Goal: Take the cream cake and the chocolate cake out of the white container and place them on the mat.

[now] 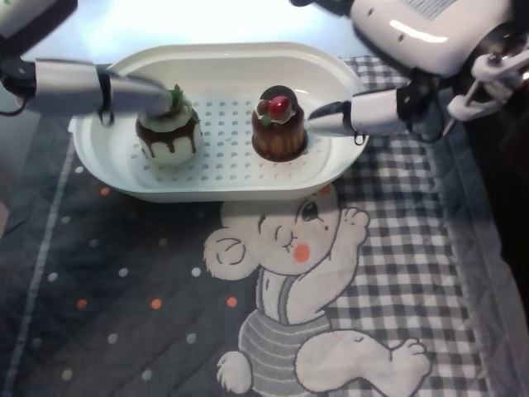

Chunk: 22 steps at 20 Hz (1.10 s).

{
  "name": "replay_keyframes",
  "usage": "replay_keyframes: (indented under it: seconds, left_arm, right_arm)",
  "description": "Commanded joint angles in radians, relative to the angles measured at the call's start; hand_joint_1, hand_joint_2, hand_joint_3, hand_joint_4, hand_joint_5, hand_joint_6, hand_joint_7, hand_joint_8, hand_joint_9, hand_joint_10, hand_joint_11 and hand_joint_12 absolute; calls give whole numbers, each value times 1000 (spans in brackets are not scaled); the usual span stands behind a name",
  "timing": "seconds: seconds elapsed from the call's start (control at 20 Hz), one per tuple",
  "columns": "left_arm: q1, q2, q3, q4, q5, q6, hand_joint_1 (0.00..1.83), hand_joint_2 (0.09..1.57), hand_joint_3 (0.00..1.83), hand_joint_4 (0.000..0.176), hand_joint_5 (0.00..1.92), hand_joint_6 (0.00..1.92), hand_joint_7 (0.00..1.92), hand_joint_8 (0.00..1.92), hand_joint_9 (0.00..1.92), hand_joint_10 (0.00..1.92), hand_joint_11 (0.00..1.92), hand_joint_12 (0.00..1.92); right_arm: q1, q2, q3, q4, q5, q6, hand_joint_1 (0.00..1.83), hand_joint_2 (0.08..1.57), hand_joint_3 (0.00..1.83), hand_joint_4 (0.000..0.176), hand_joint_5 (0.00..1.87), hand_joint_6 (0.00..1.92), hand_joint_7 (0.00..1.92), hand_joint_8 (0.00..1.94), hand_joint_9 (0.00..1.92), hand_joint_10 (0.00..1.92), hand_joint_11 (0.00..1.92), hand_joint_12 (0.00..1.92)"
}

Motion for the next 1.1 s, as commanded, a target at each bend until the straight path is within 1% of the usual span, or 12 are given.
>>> replay_keyframes:
  seconds: [0.0,0.05,0.15,0.2,0.3,0.4,0.8,0.85,0.9,0.95,1.0,1.05]
  left_arm:
    - [-13,1,6,9,-121,0,577,880,8,26,309,13,248,6,220,43,0,890]
    - [-14,0,7,10,-115,0,578,874,3,17,308,9,243,2,219,37,0,888]
    - [-22,-6,12,12,-97,0,649,878,3,9,310,8,222,0,204,25,0,884]
    - [-25,-9,16,13,-82,0,641,869,0,18,304,4,206,1,198,18,0,921]
    - [-33,-21,34,12,-37,0,647,851,0,7,309,3,317,22,332,56,0,1104]
    - [-39,-42,60,5,13,0,680,849,0,10,342,8,420,27,448,96,47,1290]
    - [-22,-136,164,-57,166,-1,778,859,1,0,416,10,519,8,552,81,92,1311]
    - [-18,-145,172,-64,174,-1,805,867,5,0,416,9,511,4,541,74,73,1302]
    - [-16,-153,181,-67,180,-1,813,873,7,0,416,8,506,1,540,72,73,1303]
    - [-15,-159,187,-70,188,-1,836,876,8,0,416,7,496,0,532,66,72,1303]
    - [-14,-164,194,-76,194,-1,827,868,3,0,418,5,487,0,528,53,75,1277]
    - [-12,-170,201,-84,198,-1,836,868,2,0,424,6,488,1,532,52,77,1274]
  right_arm:
    - [23,-11,11,-8,80,-3,850,873,22,0,448,43,555,36,592,577,367,1512]
    - [26,-20,19,-6,70,-3,871,853,5,0,589,39,511,9,418,380,111,1473]
    - [27,-32,32,6,58,-3,897,834,0,0,657,9,499,1,415,178,10,1431]
    - [28,-39,40,15,51,-3,873,843,3,0,618,1,511,4,460,189,60,1494]
    - [31,-59,62,39,33,-3,820,851,4,0,549,0,532,9,540,245,174,1508]
    - [33,-83,84,59,13,-3,778,843,0,0,496,0,515,3,505,242,123,1473]
    - [38,-169,146,104,-54,-3,715,827,0,0,417,0,380,0,397,194,85,1445]
    - [38,-178,153,108,-64,-3,734,832,0,0,414,0,402,1,355,315,47,1617]
    - [38,-186,158,111,-72,-3,753,826,0,0,403,9,584,210,326,1100,249,1860]
    - [38,-192,163,113,-80,-3,732,822,0,0,414,7,504,171,221,1062,136,1784]
    - [38,-197,167,114,-90,-3,729,819,0,0,436,6,436,75,255,651,61,1475]
    - [38,-204,173,115,-102,-3,745,821,0,0,446,3,430,28,329,384,45,1338]
